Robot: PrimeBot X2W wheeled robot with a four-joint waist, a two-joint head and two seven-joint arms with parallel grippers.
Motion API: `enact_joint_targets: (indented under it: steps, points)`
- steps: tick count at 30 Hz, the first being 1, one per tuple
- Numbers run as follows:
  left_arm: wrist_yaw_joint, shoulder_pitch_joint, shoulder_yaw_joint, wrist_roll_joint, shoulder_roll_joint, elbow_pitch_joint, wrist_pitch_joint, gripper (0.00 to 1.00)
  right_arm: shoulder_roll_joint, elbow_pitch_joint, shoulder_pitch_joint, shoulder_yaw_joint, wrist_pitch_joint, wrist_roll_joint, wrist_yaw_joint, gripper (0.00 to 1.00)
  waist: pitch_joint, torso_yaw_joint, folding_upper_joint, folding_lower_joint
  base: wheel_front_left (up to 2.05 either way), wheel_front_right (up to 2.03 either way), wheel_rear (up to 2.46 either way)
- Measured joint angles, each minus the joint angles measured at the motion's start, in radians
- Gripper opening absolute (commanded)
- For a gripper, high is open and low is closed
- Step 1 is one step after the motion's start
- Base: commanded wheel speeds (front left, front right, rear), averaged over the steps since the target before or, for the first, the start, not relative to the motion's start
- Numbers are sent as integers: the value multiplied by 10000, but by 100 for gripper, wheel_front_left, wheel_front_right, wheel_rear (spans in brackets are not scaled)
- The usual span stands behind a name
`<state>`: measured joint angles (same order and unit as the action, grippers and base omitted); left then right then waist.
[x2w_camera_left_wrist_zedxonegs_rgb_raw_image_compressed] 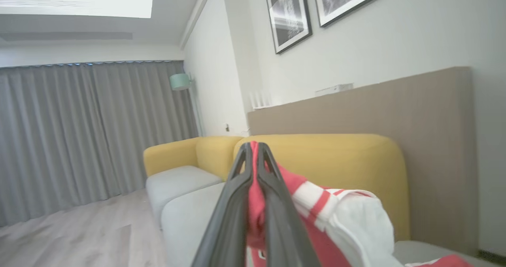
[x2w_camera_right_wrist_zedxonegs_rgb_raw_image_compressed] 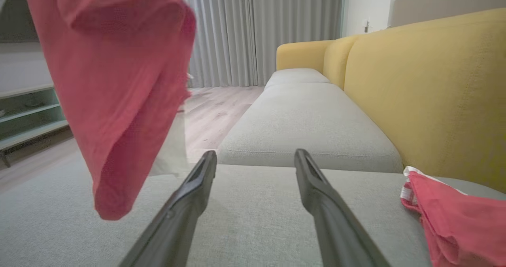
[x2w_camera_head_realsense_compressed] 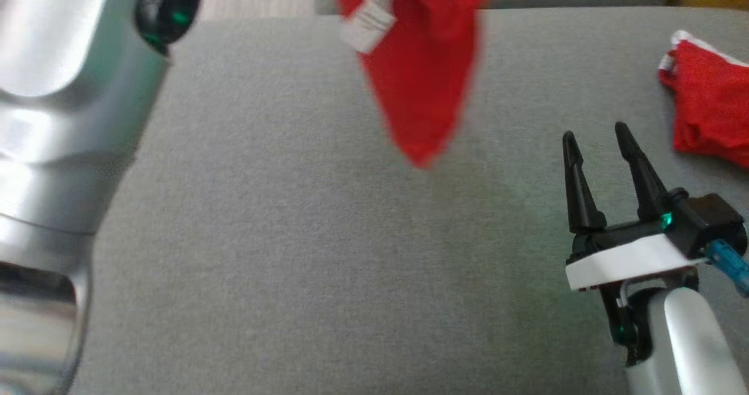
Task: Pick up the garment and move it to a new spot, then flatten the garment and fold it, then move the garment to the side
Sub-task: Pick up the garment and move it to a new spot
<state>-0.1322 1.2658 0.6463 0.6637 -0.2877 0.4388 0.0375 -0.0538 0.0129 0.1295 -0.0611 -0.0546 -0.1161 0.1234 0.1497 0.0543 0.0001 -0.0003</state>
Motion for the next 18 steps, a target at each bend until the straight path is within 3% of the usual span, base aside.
enact_joint_targets:
  steps: [4, 7, 13, 18]
  points:
    - [105, -540, 79, 431, 401, -533, 207, 0, 10, -240, -74, 111, -174, -90, 0, 100, -137, -257, 0, 1, 0, 0, 0]
    - [297, -1945, 414, 616, 481, -522, 203, 0, 12, -380, -198, 153, -278, -196, 0, 100, -28, -332, 0, 4, 0, 0, 0]
    - [821, -5370, 644, 993, 359, 1020, -671, 0, 23, -635, -204, 176, -456, -278, 0, 100, 287, -496, 0, 4, 0, 0, 0]
    - [972, -6156, 594, 1007, 136, 2240, -1480, 0, 33, -802, -183, 328, -573, -278, 0, 100, 564, -608, 0, 5, 0, 0, 0]
